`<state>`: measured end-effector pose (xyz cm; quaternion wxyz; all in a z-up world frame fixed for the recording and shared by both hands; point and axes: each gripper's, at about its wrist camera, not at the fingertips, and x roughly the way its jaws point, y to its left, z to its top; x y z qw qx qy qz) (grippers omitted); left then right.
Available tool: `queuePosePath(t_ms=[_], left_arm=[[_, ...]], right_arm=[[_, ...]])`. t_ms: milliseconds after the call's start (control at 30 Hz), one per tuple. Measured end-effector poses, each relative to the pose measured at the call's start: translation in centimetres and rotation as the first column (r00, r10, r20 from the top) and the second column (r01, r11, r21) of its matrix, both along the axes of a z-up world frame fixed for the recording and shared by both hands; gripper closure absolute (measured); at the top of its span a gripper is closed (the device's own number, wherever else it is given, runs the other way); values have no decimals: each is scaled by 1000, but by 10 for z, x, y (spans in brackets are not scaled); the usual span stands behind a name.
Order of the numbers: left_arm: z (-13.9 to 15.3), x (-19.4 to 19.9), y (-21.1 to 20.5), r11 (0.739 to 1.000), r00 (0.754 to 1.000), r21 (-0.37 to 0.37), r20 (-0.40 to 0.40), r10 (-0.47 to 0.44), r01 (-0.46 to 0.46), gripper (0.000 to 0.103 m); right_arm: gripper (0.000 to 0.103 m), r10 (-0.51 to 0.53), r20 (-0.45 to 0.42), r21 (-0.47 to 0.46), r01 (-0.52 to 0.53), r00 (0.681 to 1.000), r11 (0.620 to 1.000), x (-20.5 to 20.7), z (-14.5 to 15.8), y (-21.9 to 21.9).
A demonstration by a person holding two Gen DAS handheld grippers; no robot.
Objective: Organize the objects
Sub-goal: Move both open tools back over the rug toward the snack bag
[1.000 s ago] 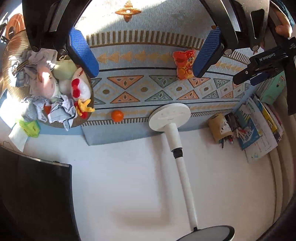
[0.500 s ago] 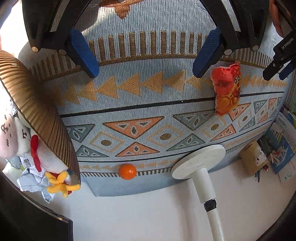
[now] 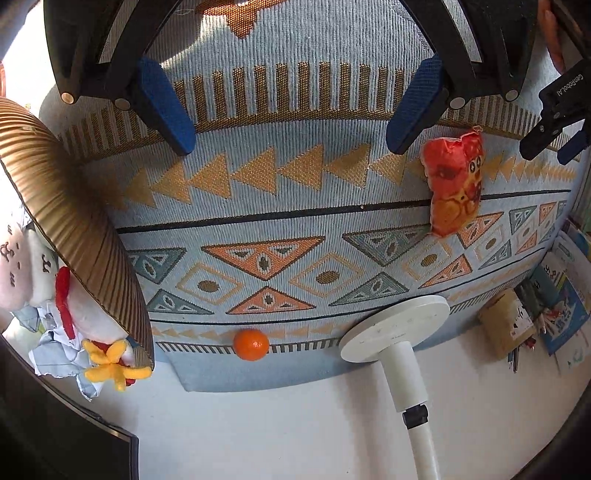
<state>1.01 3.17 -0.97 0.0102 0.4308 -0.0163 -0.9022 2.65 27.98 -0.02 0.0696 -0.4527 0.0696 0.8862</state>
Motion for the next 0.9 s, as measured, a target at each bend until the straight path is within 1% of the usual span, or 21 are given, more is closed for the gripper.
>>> queuePosePath(t_ms=[200, 900], left_arm=[[-5, -4, 2, 1000, 999, -9, 37, -19, 20, 1], [-5, -5, 1, 1000, 999, -2, 39, -23, 23, 1]], right_arm=[[0, 0, 1, 4, 0, 1000, 1000, 0, 0, 0], [0, 2, 4, 10, -2, 1000, 1000, -1, 0, -1]])
